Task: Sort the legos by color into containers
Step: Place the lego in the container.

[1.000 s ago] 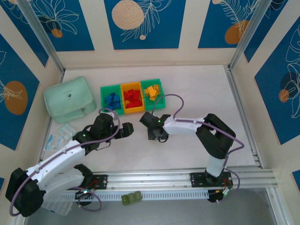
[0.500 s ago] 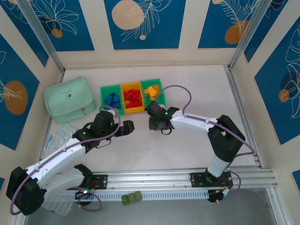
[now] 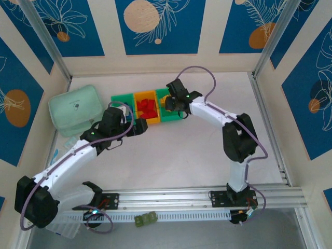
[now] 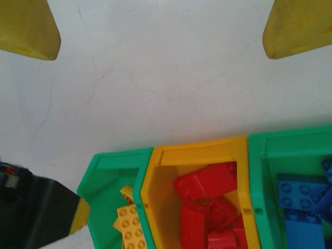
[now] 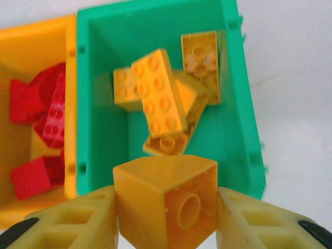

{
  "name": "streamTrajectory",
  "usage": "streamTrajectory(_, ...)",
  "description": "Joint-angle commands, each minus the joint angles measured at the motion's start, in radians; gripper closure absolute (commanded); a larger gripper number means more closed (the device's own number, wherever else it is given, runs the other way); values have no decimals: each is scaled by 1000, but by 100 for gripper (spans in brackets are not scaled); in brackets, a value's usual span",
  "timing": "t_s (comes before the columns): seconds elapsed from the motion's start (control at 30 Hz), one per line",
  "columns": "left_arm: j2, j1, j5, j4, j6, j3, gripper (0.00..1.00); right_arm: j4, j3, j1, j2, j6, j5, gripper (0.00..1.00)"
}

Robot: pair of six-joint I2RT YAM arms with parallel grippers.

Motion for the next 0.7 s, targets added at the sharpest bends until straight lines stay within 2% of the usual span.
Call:
streamTrajectory(0.0, 24, 31, 40, 3, 26, 42, 1, -23, 114, -14, 90, -60, -19, 54)
streamTrajectory(0.17, 42, 60, 63, 18, 23, 47, 1, -66, 292, -44, 228, -81, -38, 52)
streamTrajectory(0.3, 42, 79, 77, 15, 23, 50, 1, -136, 423, -48, 289, -102, -46, 43)
streamTrajectory(0.5, 20, 105, 77, 6, 32, 40, 1, -105, 358, -43, 181, -117, -59, 33)
streamTrajectory(0.67, -7, 150, 59, -39, 72, 54, 1, -54, 189, -55, 10, -123, -57, 28)
